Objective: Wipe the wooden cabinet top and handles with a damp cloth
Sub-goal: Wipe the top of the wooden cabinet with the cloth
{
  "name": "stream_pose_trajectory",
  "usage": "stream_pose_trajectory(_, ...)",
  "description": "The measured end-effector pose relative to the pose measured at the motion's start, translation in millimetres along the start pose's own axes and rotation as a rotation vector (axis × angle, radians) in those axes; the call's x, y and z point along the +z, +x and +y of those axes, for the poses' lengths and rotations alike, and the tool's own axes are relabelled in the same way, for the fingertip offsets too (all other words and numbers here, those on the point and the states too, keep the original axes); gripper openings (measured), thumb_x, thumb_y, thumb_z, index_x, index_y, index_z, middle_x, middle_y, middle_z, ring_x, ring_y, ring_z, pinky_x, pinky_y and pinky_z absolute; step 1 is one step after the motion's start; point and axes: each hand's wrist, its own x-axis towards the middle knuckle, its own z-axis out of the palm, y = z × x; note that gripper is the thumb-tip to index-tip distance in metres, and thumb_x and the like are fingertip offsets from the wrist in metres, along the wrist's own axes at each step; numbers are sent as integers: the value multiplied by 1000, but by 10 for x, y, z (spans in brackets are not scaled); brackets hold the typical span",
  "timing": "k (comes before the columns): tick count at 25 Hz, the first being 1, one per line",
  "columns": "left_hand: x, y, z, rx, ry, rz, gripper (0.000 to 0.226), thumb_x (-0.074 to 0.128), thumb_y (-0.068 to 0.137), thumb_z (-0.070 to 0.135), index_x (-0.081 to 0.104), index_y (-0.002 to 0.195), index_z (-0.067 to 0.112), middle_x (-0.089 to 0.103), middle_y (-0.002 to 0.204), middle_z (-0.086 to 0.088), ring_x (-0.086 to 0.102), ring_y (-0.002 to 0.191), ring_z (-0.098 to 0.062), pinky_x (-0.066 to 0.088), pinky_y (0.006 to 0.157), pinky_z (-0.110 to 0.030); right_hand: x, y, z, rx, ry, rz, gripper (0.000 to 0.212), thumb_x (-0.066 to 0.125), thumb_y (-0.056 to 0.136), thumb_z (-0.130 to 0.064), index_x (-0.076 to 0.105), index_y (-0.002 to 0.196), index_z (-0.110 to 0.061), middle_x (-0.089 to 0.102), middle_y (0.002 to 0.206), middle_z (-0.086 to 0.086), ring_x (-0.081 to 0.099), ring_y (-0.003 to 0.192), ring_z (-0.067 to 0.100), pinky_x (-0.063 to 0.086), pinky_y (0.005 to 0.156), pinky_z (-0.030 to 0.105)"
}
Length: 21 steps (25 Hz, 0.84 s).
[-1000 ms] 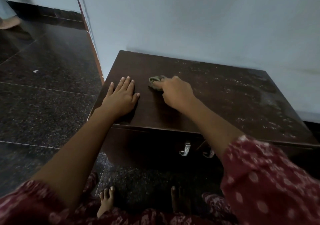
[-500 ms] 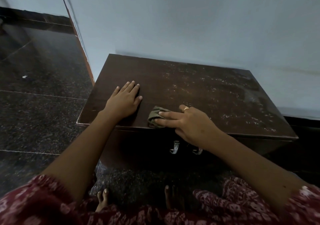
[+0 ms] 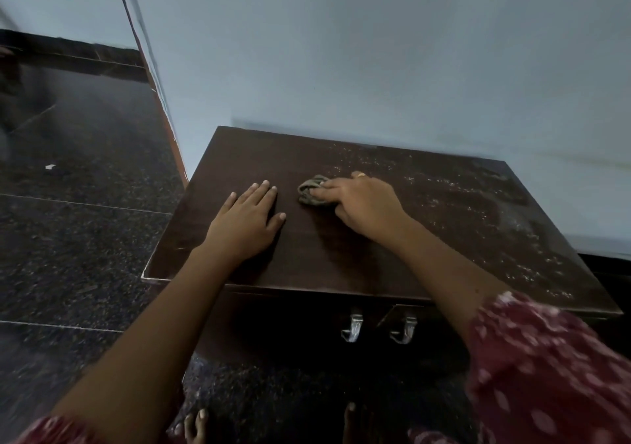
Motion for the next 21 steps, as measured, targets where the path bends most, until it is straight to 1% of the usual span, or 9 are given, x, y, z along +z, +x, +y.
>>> stream_pose_trajectory(3,-17,12,-10,7,1,22,59,31,98,40,14,151,20,7,162,3,4,149,-11,4,121,-35,65,470,107,95,26,-13,52,42,93,-10,45,133,-44,54,138,0,49,122,28,49,87,42)
stream_pose_trajectory(7,-51,27,-19,24,18,7,60,33,98,42,16,151,20,10,161,3,7,149,-13,8,121,-35,70,928,230,164,9,-51,49,44,94,-10,48,131,-41,56,133,9,54,116,32,47,86,40)
stream_pose_trajectory(11,-75,49,-11,33,20,13,60,35,97,42,19,150,20,14,161,1,11,149,-16,10,121,-37,24,1139,359,248,-11,-95,45,43,94,-12,49,133,-33,53,132,13,53,116,33,44,91,41)
stream_pose_trajectory(13,-76,54,-20,32,21,11,61,36,97,43,19,150,20,14,161,1,11,149,-16,10,120,-38,26,1140,388,273,-1,-111,43,44,94,-13,49,133,-28,54,130,14,53,115,33,44,90,41)
stream_pose_trajectory(16,-78,64,-14,17,34,-11,61,36,97,42,19,150,20,14,161,0,12,149,-18,11,120,-39,80,1003,349,274,-14,-101,40,44,94,-13,50,132,-26,55,127,14,54,114,33,45,90,41)
stream_pose_trajectory(21,-82,65,75,-1,45,-30,59,34,98,38,17,150,16,9,161,-1,9,149,-20,11,120,-44,60,463,191,239,-58,-74,43,44,94,-11,46,135,-25,57,127,15,55,113,32,48,86,42)
